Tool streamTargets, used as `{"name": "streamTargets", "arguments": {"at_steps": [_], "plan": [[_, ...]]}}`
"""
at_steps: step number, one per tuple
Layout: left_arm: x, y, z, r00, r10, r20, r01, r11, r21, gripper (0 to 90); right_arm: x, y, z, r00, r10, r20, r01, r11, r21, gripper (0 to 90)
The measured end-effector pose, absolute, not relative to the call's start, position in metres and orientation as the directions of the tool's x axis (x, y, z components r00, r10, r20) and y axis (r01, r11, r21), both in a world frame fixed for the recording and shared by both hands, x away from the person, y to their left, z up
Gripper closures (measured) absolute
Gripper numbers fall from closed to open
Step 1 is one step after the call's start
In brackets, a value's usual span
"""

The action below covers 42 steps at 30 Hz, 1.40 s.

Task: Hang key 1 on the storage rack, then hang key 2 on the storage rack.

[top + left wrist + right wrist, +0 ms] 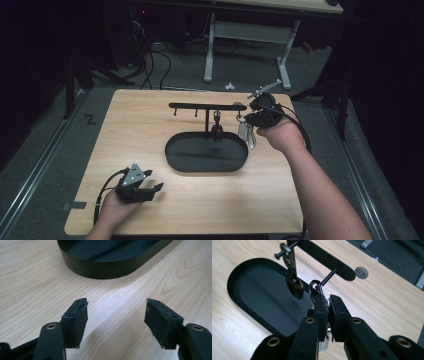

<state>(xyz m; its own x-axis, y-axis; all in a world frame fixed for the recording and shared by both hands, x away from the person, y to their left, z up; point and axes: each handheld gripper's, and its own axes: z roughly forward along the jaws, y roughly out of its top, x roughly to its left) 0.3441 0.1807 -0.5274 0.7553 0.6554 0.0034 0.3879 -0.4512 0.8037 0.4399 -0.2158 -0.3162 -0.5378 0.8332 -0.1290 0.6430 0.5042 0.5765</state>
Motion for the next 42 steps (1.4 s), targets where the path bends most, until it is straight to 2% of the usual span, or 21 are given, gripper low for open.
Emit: {"name": "streamTargets", "arguments": {"at_steps": [8,18,28,31,42], "plan": [[0.344,0.182,-0.528,0.755,0.656,0.0,0.39,-0.449,0.804,35.3,0.456,-0.22,-0.329,-0.513,0.853,-0.101,0.654,0.464,0.597,85.0],[0.345,0.181,-0.529,0.756,0.654,-0.004,0.392,-0.447,0.804,35.3,0.467,-0.227,-0.346,-0.498,0.867,-0.003,0.681,0.394,0.617,83.9],[0.343,0.177,-0.528,0.761,0.649,0.006,0.384,-0.458,0.802,35.3,0.463,-0.237,-0.351,-0.483,0.875,0.025,0.682,0.358,0.638,79.6],[0.343,0.175,-0.528,0.761,0.648,0.007,0.383,-0.458,0.802,35.3,0.458,-0.243,-0.353,-0.476,0.879,0.029,0.681,0.348,0.644,76.5],[0.343,0.166,-0.528,0.777,0.629,0.021,0.371,-0.484,0.792,35.0,0.437,-0.261,-0.378,-0.452,0.892,-0.025,0.661,0.353,0.662,50.1]]}}
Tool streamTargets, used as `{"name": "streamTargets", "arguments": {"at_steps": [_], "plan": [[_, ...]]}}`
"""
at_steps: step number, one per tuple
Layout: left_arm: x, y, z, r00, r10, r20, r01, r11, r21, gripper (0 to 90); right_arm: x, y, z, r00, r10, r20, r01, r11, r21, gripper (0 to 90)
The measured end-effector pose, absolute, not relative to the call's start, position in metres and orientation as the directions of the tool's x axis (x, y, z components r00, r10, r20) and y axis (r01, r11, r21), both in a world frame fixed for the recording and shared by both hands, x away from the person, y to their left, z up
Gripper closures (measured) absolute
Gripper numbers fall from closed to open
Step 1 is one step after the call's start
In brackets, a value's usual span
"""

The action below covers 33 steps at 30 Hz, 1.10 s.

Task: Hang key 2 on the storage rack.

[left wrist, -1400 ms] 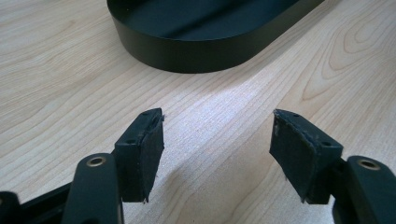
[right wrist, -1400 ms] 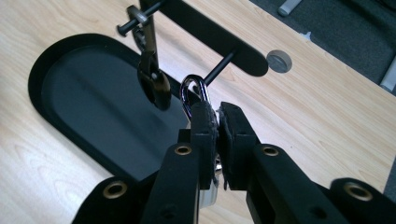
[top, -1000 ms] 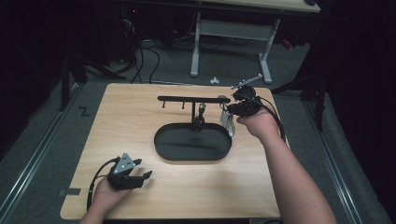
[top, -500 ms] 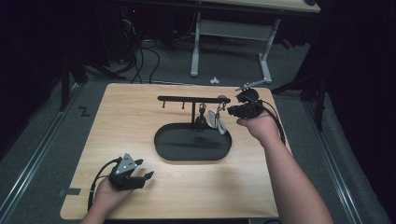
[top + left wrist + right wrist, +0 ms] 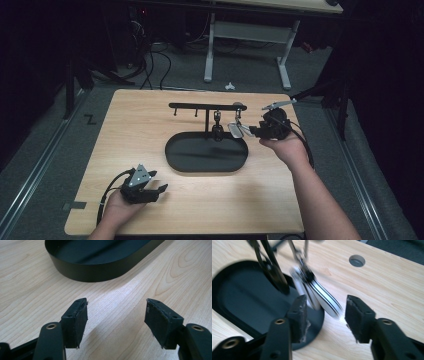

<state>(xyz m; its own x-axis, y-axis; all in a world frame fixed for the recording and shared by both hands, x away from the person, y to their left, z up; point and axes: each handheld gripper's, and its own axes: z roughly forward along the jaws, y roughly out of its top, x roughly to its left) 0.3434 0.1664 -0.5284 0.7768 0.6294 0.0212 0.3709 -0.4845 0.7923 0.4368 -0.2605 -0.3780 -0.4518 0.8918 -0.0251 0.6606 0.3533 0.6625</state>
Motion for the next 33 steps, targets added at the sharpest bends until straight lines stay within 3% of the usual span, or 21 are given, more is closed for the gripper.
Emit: {"name": "streamTargets", "arguments": {"at_steps": [7,20,24,33], "plan": [[0.344,0.167,-0.528,0.769,0.639,0.017,0.379,-0.477,0.793,34.9,0.413,-0.266,-0.421,-0.436,0.899,-0.047,0.658,0.354,0.665,41.9],[0.343,0.171,-0.529,0.752,0.659,0.006,0.399,-0.463,0.792,34.5,0.354,-0.282,-0.494,-0.355,0.935,0.008,0.646,0.239,0.725,39.3],[0.343,0.173,-0.528,0.742,0.67,-0.008,0.411,-0.445,0.796,34.4,0.325,-0.286,-0.516,-0.311,0.95,-0.013,0.584,0.202,0.786,40.6],[0.342,0.174,-0.526,0.738,0.674,-0.009,0.408,-0.436,0.802,34.3,0.325,-0.286,-0.515,-0.324,0.946,-0.004,0.584,0.203,0.786,39.1]]}}
